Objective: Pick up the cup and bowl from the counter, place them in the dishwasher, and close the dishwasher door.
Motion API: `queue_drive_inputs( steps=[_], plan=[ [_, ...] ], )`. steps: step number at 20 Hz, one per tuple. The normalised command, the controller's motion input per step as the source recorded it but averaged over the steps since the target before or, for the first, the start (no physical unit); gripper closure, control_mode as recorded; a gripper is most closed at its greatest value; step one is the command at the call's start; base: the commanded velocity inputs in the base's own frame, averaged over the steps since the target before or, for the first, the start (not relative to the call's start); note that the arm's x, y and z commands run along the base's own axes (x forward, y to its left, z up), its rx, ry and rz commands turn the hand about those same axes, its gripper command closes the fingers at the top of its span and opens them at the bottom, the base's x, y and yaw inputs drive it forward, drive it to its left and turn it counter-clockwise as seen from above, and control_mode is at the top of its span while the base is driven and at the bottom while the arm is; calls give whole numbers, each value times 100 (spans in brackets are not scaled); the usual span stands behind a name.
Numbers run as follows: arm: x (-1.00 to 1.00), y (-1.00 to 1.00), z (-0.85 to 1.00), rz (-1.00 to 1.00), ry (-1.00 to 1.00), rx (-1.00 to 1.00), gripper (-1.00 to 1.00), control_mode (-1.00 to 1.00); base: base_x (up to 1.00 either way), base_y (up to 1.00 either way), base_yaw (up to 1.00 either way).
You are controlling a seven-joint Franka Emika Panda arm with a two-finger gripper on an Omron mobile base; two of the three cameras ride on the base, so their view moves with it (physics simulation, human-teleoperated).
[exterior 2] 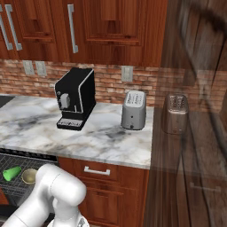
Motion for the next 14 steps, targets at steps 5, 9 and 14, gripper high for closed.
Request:
queue_drive_inputs(
  steps=[5,9,14],
  plan=[
    [0,13,-40,0,-6,0,-100,-100,0,0,0],
    [-3,17,-29,0,-10,0,-100,-100,0,0,0],
    [-26,33,-6,0,-19,0,-100,-100,0,0,0]
  ],
)
